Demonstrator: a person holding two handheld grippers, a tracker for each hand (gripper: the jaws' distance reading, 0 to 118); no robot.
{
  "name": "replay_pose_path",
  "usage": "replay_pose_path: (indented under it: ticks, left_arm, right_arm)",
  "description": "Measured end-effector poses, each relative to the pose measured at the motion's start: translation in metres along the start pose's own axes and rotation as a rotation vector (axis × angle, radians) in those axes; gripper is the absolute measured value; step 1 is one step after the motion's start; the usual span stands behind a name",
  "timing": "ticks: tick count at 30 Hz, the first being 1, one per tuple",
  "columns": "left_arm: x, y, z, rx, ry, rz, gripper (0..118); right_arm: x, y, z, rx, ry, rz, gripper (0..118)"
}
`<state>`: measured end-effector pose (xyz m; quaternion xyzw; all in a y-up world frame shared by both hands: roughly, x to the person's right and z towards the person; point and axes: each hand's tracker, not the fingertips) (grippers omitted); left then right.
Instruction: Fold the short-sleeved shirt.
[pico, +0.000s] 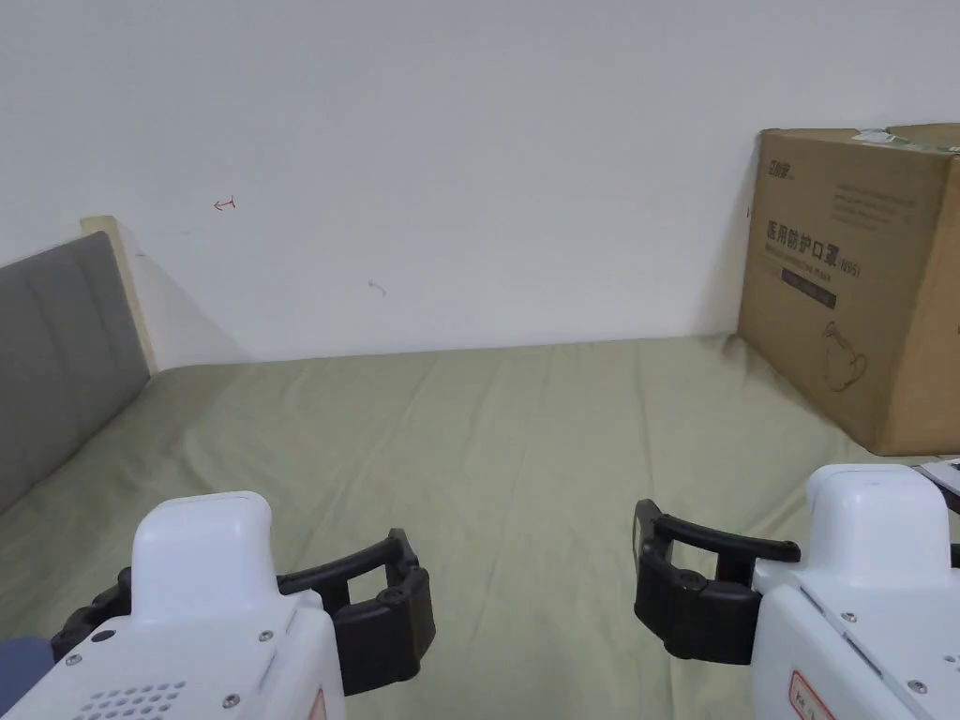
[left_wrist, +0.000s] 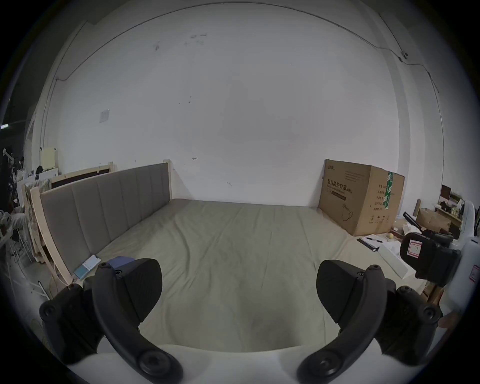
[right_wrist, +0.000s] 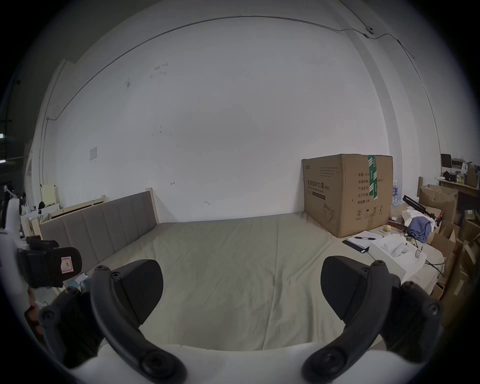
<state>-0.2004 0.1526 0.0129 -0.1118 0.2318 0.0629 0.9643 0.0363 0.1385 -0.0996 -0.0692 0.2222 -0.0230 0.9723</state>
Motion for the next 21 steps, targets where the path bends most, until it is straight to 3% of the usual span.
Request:
replay_pose_path:
  ticks: [3, 7, 9, 14, 21]
  left_arm:
    - [0.004, 0.008, 0.007, -0.018, 0.021, -0.032, 117]
    - [-0.007, 0.019, 0.016, -0.054, -0.116, 0.124, 117]
    - [-0.009, 0.023, 0.016, -0.085, -0.112, 0.159, 117]
    - [-0.001, 0.021, 0.015, -0.025, 0.037, 0.063, 117]
    - [0.01, 0.015, 0.01, 0.025, 0.09, -0.01, 117]
  right_arm:
    - [-0.001, -0.002, -0.002, -0.016, -0.006, 0.014, 118]
    - [0.001, -0.003, -0.002, -0.026, 0.001, -0.012, 118]
    - [0.002, -0.002, -0.002, -0.027, 0.012, -0.032, 118]
    - [0.002, -0.001, 0.001, -0.013, 0.004, -0.024, 118]
    - [0.002, 0.0, 0.002, -0.014, 0.018, -0.025, 118]
